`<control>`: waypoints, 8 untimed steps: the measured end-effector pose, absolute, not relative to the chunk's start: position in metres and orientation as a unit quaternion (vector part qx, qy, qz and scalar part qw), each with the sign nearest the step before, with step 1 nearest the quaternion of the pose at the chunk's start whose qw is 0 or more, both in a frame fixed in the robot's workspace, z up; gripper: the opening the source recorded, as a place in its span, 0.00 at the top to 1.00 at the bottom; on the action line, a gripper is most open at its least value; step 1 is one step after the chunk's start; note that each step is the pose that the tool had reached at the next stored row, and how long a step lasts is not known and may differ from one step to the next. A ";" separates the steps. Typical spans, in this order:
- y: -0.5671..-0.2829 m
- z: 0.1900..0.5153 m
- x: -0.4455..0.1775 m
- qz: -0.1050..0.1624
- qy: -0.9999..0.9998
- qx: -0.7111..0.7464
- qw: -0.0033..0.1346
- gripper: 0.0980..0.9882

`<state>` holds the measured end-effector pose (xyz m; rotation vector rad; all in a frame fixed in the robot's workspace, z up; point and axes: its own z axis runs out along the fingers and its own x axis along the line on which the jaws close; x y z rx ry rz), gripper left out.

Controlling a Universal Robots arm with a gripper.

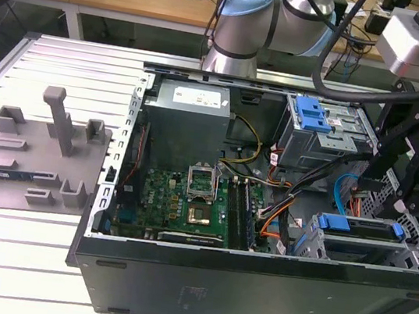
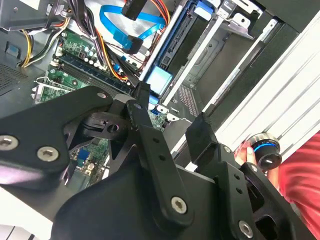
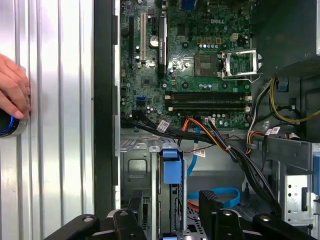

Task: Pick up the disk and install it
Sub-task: 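Insert the first disk wire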

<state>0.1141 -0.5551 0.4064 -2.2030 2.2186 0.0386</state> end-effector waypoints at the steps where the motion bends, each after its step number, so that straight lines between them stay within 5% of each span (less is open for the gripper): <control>1: -0.555 0.406 0.114 0.012 0.710 -0.705 0.007 0.48; 8: -0.555 0.406 0.114 0.012 0.710 -0.705 0.007 0.48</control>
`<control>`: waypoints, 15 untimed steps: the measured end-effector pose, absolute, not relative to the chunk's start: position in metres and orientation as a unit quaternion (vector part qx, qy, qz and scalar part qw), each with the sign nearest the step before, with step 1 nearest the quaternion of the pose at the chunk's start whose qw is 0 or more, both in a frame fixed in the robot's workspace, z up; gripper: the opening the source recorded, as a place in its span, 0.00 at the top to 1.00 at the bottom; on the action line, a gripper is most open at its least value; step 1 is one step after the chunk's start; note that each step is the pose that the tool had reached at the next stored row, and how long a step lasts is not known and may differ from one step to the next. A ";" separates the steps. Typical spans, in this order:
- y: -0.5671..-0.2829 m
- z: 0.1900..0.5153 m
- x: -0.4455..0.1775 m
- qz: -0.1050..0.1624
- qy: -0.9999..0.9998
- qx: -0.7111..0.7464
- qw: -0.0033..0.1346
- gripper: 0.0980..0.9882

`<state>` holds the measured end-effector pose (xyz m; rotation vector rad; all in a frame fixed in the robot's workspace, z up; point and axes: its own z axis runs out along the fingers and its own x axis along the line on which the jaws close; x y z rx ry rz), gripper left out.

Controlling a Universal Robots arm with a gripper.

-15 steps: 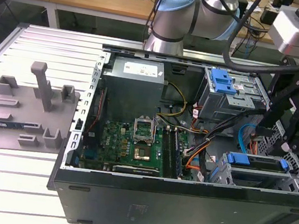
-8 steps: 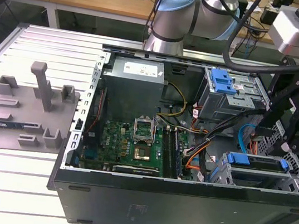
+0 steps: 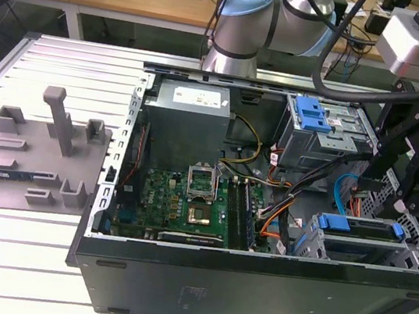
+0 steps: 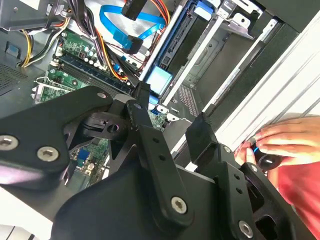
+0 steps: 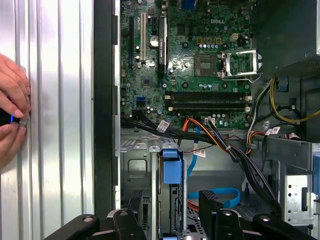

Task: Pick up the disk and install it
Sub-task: 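Insert the first disk wire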

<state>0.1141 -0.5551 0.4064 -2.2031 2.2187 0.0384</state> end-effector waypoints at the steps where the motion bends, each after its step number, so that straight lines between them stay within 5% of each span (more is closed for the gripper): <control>1: -0.555 0.406 0.114 0.012 0.710 -0.705 0.007 0.48; 6: -0.548 0.406 0.114 0.004 0.710 -0.705 -0.001 0.48; 9: -0.530 0.406 0.114 -0.008 0.710 -0.704 -0.013 0.48; 15: -0.490 0.405 0.114 -0.010 0.710 -0.704 -0.015 0.48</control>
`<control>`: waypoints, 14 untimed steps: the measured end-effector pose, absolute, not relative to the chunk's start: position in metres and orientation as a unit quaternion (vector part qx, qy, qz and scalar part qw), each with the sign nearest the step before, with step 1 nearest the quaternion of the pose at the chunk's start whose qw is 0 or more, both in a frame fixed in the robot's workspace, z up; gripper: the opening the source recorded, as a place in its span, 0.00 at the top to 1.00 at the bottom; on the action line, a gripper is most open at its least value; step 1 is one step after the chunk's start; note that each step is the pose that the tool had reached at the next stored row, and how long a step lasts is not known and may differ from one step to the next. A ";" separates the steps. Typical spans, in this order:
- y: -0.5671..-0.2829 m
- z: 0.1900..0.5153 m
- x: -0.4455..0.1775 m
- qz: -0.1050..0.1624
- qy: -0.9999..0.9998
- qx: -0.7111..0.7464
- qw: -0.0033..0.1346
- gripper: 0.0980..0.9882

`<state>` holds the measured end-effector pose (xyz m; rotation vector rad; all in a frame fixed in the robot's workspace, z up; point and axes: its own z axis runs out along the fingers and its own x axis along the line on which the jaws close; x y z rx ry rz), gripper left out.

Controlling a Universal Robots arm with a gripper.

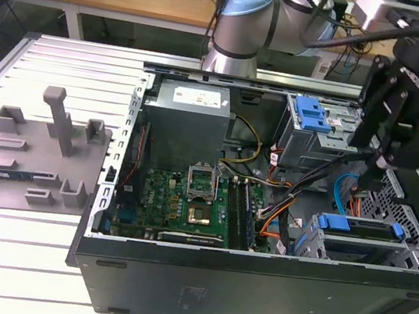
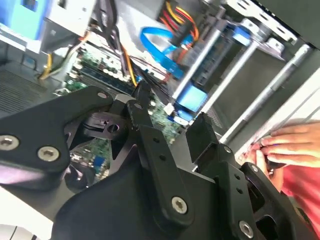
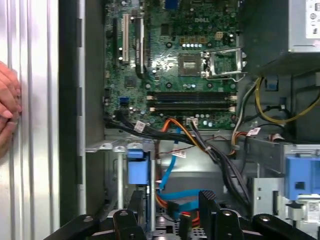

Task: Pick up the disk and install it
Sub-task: 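Insert the first disk wire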

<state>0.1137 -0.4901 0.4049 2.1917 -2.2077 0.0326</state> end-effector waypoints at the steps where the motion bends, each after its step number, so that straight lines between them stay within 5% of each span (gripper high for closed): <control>1: -0.482 0.404 0.115 0.010 -0.710 0.704 0.015 0.48; 10: -0.464 0.399 0.151 0.005 -0.709 0.704 0.021 0.48; 14: -0.460 0.399 0.155 0.028 -0.709 0.703 0.047 0.48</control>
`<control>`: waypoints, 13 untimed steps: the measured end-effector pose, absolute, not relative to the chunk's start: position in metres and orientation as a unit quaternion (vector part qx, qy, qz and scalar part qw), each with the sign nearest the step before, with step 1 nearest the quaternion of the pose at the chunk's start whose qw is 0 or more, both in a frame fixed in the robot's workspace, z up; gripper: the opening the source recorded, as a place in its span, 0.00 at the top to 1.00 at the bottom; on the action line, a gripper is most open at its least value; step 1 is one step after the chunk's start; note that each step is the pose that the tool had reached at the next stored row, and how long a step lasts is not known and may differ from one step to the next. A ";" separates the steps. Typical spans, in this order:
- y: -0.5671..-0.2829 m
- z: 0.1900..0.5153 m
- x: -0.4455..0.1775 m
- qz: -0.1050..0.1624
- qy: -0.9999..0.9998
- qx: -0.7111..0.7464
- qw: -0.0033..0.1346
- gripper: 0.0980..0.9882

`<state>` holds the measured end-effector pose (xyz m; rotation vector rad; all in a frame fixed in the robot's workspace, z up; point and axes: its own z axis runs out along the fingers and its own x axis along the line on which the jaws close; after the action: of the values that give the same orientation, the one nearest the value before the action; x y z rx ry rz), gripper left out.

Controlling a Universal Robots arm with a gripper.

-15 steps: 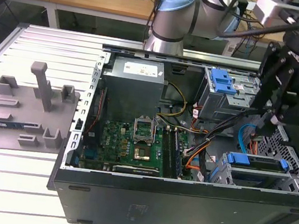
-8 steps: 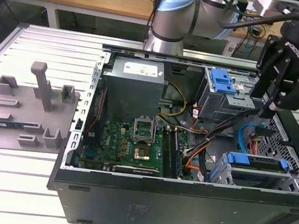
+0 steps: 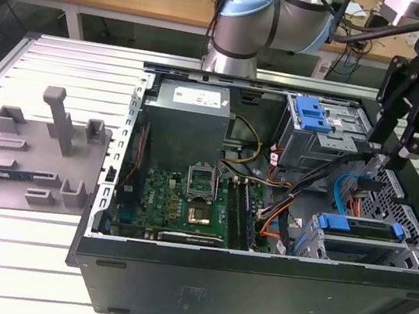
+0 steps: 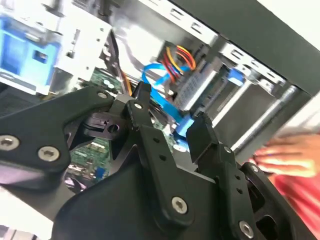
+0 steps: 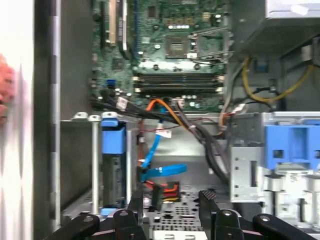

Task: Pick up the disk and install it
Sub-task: 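Insert the first disk wire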

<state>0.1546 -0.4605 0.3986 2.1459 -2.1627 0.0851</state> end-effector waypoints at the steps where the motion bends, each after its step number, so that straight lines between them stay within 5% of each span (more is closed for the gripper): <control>1: -0.459 0.399 0.155 0.035 -0.709 0.703 0.054 0.48; 7: -0.447 0.399 0.155 0.080 -0.706 0.698 0.091 0.48; 13: -0.444 0.397 0.155 0.104 -0.725 0.676 0.082 0.48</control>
<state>0.1550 -0.4440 0.3972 2.0201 -2.1654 0.3099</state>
